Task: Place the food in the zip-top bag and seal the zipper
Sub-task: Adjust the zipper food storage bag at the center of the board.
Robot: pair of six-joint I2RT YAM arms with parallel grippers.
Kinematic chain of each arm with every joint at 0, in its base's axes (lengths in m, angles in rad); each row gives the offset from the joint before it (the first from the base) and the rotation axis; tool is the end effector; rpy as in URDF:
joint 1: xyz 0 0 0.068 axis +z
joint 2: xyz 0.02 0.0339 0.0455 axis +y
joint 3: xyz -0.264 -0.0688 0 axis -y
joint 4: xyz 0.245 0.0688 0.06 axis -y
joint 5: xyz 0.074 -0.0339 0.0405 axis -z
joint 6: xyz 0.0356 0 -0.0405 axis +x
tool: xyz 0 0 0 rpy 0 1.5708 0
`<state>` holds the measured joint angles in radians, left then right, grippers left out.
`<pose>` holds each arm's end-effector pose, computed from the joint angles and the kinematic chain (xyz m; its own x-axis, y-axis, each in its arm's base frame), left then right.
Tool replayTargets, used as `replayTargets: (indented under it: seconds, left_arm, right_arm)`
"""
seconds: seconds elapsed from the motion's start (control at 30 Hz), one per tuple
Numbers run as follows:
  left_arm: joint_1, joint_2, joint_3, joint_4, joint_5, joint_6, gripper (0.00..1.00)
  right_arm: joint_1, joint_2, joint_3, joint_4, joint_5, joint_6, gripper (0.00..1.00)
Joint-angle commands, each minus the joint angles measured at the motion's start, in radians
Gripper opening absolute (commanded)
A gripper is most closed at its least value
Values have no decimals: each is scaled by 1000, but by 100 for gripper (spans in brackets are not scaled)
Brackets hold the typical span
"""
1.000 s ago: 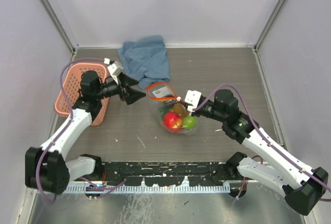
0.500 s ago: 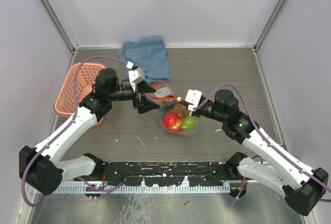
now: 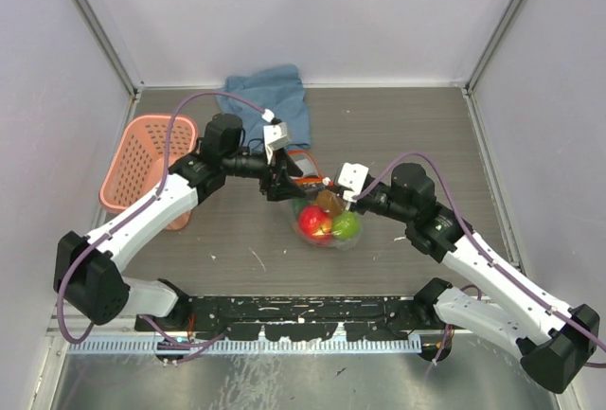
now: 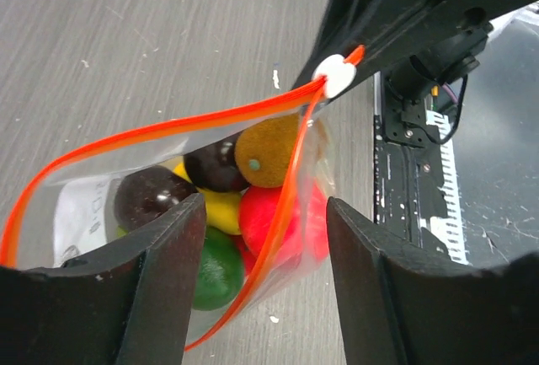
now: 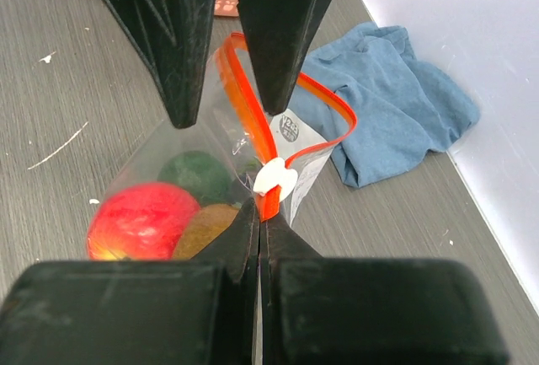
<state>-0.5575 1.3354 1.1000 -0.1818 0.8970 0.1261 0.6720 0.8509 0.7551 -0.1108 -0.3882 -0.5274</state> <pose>0.2387 -0.1816 0.3324 -0.2234 0.2317 -0.9468 0.9722 0.1233 -0.1992 0.1483 0.1352 0.3263 0.2972 -0.3588 -0.8848 -0.8293 0.3623 -0.4255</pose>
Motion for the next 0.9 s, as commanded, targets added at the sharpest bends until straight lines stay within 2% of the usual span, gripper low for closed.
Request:
replayTargets:
  seconds: [0.0,0.07,0.13,0.27,0.33,0.37,0.53,0.63,0.87]
  left_arm:
    - [-38,12,76,-42,47,46,58]
    - [-52,34,95,-62,44,56,55]
    - [-66,54,113,-78,45,61,47]
    - [-89,60,130,-103,29,65,21]
    - [-106,38,121,-100,-32,67,3]
    - [-119,23,113,-98,-70,67,0]
    - [-184,-53,60,-55,-261,62,0]
    - [-219,-97,21,-23,-347,56,0]
    - [-299,-145,-12,-6,-489,60,0]
  right_arm:
    - [-2,10,17,88,-15,16,1]
    - [-2,15,16,90,-18,21,1]
    - [-3,18,17,91,-21,30,1]
    - [-2,11,16,86,-10,52,4]
    - [-3,-2,17,85,-3,72,8]
    - [-2,-5,18,86,0,87,11]
    - [-2,-15,26,80,5,189,31]
    - [-3,-17,21,71,-2,221,39]
    - [-2,-22,-5,70,14,247,41]
